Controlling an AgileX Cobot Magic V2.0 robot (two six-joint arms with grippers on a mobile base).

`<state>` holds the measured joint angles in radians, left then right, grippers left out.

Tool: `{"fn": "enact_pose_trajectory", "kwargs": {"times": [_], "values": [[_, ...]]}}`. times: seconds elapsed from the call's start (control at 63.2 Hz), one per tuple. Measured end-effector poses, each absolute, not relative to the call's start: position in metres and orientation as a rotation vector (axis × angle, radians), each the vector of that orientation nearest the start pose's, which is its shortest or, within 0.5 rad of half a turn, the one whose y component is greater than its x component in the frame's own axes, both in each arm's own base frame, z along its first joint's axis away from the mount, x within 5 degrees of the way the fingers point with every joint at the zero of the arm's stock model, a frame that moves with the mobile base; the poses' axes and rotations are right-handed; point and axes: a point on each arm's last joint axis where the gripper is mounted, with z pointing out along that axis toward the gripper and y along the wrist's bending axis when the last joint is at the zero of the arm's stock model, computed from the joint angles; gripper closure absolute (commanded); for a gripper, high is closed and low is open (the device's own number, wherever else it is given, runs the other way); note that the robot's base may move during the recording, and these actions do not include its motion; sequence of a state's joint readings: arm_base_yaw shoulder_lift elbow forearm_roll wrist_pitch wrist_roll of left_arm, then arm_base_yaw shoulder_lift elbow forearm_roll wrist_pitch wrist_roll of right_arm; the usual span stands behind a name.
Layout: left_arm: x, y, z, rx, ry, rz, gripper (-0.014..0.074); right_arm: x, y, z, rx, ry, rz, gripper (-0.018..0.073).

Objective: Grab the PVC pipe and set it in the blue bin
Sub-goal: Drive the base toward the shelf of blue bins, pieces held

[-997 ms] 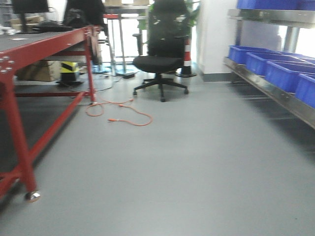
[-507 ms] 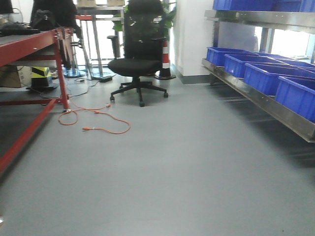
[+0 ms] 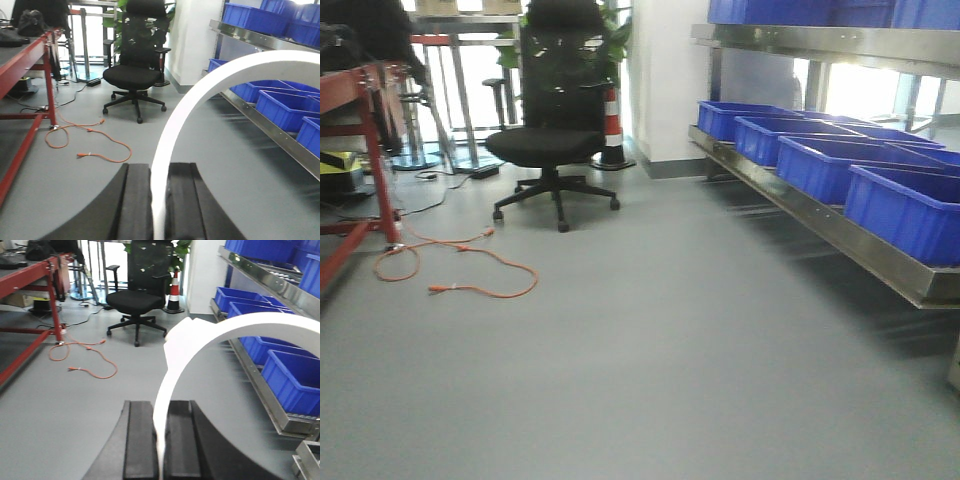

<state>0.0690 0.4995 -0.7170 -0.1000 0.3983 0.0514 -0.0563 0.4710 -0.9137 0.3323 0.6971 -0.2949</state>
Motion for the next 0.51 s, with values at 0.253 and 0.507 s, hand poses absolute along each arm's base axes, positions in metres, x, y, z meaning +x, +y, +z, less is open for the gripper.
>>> {"fn": "enact_pose_trajectory", "kwargs": {"times": [0.253, 0.507], "values": [[0.0938, 0.0029, 0.3799, -0.062, 1.661, -0.011, 0.0707, 0.0602, 0.0157, 0.4188, -0.140, 1.703, 0.111, 0.0728], [0.0932, 0.0029, 0.3799, -0.062, 1.660, -0.011, 0.0707, 0.0602, 0.0157, 0.4188, -0.140, 1.703, 0.111, 0.0728]]}}
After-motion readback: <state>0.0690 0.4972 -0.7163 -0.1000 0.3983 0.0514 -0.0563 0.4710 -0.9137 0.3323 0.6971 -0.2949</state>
